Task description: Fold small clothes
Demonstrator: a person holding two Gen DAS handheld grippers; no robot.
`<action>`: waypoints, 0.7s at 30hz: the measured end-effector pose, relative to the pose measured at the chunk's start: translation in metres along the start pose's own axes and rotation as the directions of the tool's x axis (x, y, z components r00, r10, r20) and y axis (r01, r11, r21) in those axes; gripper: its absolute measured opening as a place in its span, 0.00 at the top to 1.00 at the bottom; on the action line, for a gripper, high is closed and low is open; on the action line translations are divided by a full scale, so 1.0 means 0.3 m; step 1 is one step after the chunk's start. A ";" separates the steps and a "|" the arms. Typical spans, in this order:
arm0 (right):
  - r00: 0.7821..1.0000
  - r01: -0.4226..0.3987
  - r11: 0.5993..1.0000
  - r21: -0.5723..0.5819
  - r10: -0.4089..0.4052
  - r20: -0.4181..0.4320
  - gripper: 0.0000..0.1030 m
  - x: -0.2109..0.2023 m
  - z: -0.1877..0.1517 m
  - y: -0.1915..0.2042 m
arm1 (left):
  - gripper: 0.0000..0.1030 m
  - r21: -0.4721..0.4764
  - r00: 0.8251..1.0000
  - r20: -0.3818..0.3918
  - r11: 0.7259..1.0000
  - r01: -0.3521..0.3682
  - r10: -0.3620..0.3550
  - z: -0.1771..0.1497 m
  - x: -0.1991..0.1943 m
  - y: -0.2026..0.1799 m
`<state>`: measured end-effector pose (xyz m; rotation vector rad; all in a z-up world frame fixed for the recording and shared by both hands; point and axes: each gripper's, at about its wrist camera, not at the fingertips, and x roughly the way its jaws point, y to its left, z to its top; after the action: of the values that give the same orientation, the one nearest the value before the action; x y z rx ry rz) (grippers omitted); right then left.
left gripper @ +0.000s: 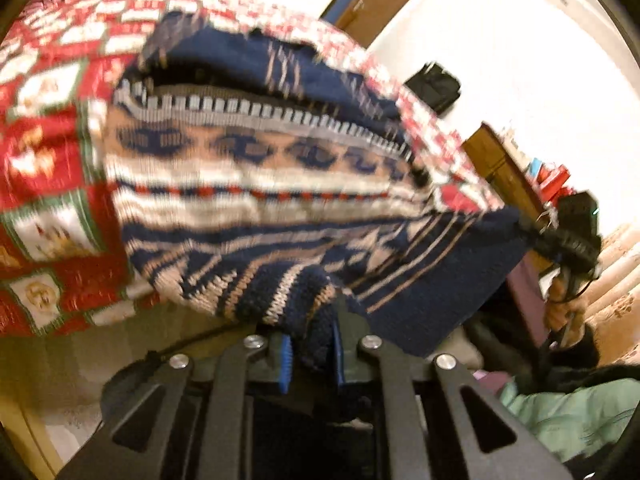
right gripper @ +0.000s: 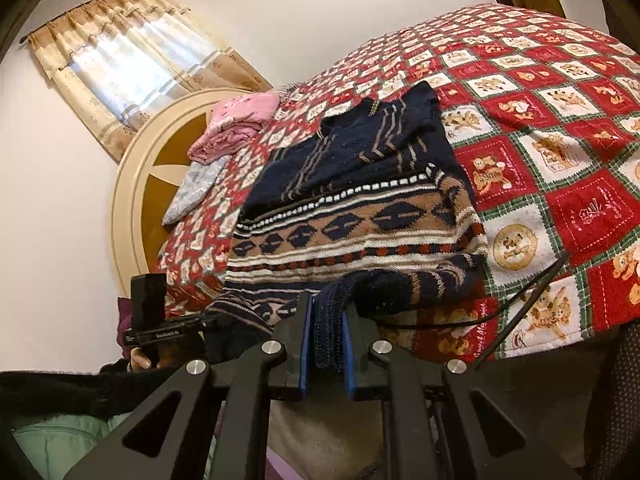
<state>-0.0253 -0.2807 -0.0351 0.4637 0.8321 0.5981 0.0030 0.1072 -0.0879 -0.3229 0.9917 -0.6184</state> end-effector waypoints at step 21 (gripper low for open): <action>0.976 -0.065 0.997 0.043 0.054 0.213 0.87 0.100 0.607 0.011 | 0.84 -0.173 0.964 0.243 0.983 -0.068 0.110 0.671 -0.133 0.147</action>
<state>0.1338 -0.2858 0.0583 0.5885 0.6325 0.5732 0.1740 0.1622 0.0209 -0.4871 0.8084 -0.4026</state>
